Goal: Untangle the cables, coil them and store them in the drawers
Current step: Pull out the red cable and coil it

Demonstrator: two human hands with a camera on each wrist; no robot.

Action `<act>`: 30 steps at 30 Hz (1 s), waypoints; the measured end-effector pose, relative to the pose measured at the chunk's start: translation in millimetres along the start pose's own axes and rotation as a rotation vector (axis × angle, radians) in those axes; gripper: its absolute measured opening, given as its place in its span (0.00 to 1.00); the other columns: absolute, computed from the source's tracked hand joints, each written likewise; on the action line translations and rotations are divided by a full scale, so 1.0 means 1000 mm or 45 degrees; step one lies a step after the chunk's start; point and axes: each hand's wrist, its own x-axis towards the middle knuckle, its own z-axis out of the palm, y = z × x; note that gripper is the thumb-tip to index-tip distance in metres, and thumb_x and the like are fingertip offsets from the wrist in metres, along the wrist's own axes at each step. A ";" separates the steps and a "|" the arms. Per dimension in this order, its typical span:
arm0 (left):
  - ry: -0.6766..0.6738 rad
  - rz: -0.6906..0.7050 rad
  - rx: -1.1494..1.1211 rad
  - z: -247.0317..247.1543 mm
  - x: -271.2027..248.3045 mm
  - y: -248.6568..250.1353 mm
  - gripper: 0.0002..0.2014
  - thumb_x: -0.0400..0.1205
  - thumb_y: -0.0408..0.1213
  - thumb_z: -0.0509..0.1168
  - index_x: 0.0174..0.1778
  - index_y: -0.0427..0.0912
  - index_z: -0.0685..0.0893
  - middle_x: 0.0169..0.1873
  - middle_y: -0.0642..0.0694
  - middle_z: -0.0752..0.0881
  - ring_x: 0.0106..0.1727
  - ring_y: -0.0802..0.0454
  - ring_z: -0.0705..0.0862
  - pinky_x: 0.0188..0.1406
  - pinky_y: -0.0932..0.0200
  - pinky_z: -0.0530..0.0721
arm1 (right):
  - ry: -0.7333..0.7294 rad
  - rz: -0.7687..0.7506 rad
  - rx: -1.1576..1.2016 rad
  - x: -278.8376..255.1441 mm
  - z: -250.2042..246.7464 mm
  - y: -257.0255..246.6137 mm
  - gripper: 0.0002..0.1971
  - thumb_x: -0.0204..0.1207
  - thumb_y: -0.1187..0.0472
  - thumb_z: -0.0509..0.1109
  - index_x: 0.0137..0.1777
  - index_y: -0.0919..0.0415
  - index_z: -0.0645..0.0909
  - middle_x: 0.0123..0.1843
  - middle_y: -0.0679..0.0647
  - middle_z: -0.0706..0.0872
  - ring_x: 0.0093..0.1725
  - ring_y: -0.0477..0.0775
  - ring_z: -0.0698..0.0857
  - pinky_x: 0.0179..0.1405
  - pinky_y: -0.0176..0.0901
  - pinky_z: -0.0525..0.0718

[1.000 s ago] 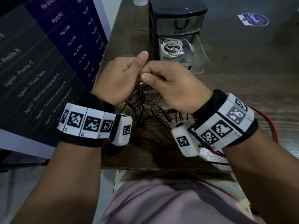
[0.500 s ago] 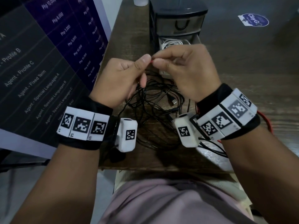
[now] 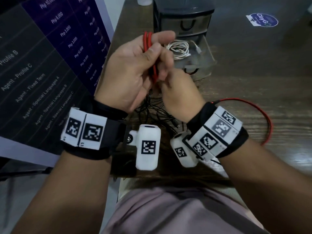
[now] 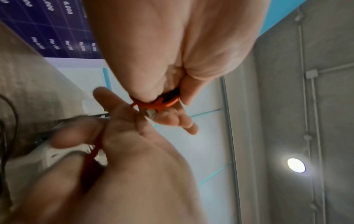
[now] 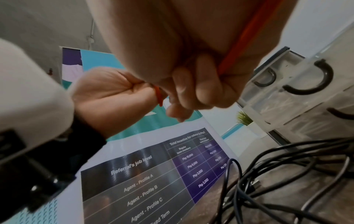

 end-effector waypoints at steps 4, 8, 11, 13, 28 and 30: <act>0.208 0.037 -0.143 -0.006 -0.001 0.001 0.15 0.89 0.27 0.50 0.69 0.30 0.74 0.48 0.41 0.90 0.41 0.53 0.83 0.46 0.61 0.82 | -0.225 -0.020 -0.032 -0.006 0.000 -0.007 0.22 0.82 0.71 0.58 0.34 0.42 0.68 0.31 0.39 0.76 0.34 0.43 0.78 0.40 0.33 0.77; 0.357 0.132 -0.034 -0.009 0.002 -0.002 0.16 0.89 0.27 0.51 0.72 0.28 0.70 0.57 0.40 0.89 0.49 0.52 0.87 0.56 0.58 0.83 | -0.373 -0.045 -0.090 -0.011 -0.004 -0.016 0.13 0.88 0.61 0.58 0.41 0.47 0.70 0.29 0.40 0.73 0.29 0.37 0.73 0.31 0.28 0.70; 0.421 0.233 0.416 -0.011 0.002 -0.007 0.18 0.87 0.28 0.58 0.74 0.32 0.73 0.57 0.48 0.90 0.52 0.51 0.89 0.57 0.58 0.84 | -0.448 -0.083 -0.216 -0.010 -0.014 -0.020 0.17 0.87 0.54 0.61 0.34 0.50 0.70 0.29 0.44 0.75 0.29 0.41 0.75 0.29 0.32 0.68; 0.442 0.275 0.704 -0.014 0.002 -0.012 0.18 0.86 0.29 0.62 0.73 0.35 0.76 0.54 0.54 0.90 0.52 0.54 0.90 0.56 0.59 0.86 | -0.447 -0.140 -0.234 -0.010 -0.020 -0.021 0.20 0.85 0.51 0.65 0.30 0.54 0.72 0.25 0.46 0.73 0.25 0.42 0.73 0.26 0.32 0.68; 0.235 -0.070 0.733 -0.008 -0.010 -0.012 0.31 0.89 0.50 0.56 0.21 0.37 0.71 0.10 0.49 0.67 0.11 0.55 0.62 0.13 0.63 0.59 | 0.153 -0.250 0.182 0.007 -0.056 -0.009 0.10 0.70 0.53 0.82 0.44 0.60 0.90 0.36 0.58 0.91 0.34 0.61 0.87 0.37 0.60 0.86; 0.194 -0.112 0.590 -0.010 -0.010 -0.011 0.30 0.90 0.49 0.55 0.21 0.41 0.65 0.11 0.49 0.64 0.11 0.52 0.59 0.14 0.59 0.55 | 0.248 -0.253 0.236 0.008 -0.052 -0.005 0.09 0.73 0.54 0.79 0.46 0.59 0.91 0.38 0.57 0.92 0.36 0.59 0.88 0.39 0.59 0.86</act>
